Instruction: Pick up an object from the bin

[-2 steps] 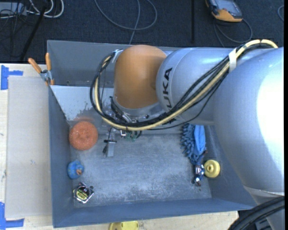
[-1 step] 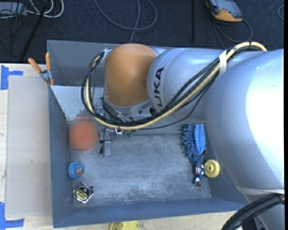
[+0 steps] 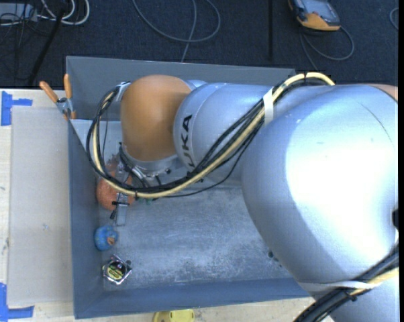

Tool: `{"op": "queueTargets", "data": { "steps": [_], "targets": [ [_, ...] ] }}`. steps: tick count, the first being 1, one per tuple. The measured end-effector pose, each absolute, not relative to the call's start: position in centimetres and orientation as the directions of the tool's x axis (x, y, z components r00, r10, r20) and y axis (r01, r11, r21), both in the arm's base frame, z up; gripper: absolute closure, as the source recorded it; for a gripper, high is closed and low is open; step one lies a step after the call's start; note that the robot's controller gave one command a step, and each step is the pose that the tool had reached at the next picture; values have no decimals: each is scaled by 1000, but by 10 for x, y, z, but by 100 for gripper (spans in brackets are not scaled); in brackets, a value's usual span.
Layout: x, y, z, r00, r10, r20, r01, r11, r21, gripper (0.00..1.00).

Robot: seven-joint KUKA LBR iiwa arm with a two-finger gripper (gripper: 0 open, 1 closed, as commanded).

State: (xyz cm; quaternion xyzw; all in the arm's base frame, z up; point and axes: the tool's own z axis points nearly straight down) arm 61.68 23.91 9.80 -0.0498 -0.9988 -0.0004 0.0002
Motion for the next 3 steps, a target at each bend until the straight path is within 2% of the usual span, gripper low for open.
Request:
{"op": "queueTargets", "data": {
  "steps": [1,2,3],
  "targets": [
    [622,246,71,-994,-111,-6,-111,994,0,0],
    [617,243,76,-983,182,-7,182,983,8,100],
    [617,243,76,-983,182,-7,182,983,8,100]
  ]
}}
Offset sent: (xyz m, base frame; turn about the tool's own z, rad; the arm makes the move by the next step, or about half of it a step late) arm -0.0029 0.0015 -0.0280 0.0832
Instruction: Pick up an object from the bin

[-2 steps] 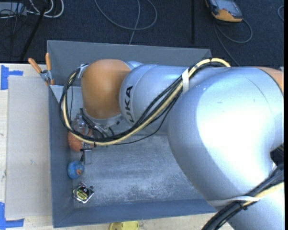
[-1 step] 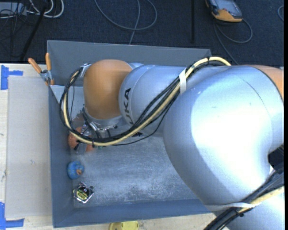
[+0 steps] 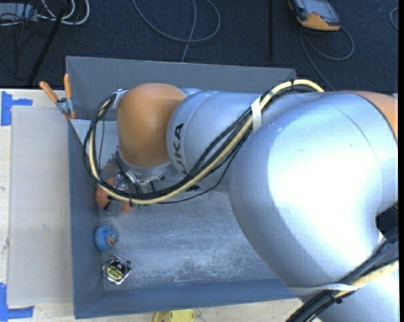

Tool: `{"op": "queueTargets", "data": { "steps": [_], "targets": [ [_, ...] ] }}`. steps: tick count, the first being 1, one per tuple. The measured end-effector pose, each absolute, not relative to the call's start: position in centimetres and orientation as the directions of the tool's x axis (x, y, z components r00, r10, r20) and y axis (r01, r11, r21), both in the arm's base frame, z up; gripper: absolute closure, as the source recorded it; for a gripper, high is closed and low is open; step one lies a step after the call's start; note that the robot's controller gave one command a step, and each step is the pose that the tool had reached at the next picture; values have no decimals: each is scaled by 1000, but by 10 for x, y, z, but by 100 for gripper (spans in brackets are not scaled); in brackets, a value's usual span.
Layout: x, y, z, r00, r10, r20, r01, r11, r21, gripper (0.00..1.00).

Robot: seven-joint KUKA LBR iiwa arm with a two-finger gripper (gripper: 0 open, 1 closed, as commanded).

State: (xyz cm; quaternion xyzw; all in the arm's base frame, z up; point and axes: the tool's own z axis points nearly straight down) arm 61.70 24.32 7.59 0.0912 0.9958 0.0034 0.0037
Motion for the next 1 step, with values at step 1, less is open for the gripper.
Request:
{"op": "queueTargets", "data": {
  "steps": [1],
  "targets": [
    [617,243,78,-983,182,-5,182,983,6,100]
  ]
}}
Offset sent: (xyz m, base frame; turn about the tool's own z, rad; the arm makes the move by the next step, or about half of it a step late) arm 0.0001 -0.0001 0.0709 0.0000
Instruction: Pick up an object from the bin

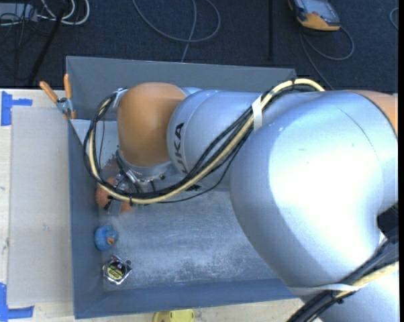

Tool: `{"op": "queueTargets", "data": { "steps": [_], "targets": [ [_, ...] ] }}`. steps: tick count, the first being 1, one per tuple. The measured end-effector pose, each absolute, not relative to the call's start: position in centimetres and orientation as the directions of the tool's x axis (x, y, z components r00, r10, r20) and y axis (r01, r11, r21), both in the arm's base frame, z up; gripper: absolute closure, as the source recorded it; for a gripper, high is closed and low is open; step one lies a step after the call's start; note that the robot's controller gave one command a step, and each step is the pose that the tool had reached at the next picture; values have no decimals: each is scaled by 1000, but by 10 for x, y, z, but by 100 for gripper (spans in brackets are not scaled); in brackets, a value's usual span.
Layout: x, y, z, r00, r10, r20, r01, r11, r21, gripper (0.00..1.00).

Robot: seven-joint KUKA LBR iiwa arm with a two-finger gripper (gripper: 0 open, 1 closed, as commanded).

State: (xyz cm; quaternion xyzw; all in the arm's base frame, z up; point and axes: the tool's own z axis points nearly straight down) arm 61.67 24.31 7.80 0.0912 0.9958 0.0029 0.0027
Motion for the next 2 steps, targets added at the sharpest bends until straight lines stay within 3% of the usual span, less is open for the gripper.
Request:
{"op": "queueTargets", "data": {
  "steps": [2],
  "targets": [
    [614,241,105,-983,182,5,182,983,-2,100]
  ]
}}
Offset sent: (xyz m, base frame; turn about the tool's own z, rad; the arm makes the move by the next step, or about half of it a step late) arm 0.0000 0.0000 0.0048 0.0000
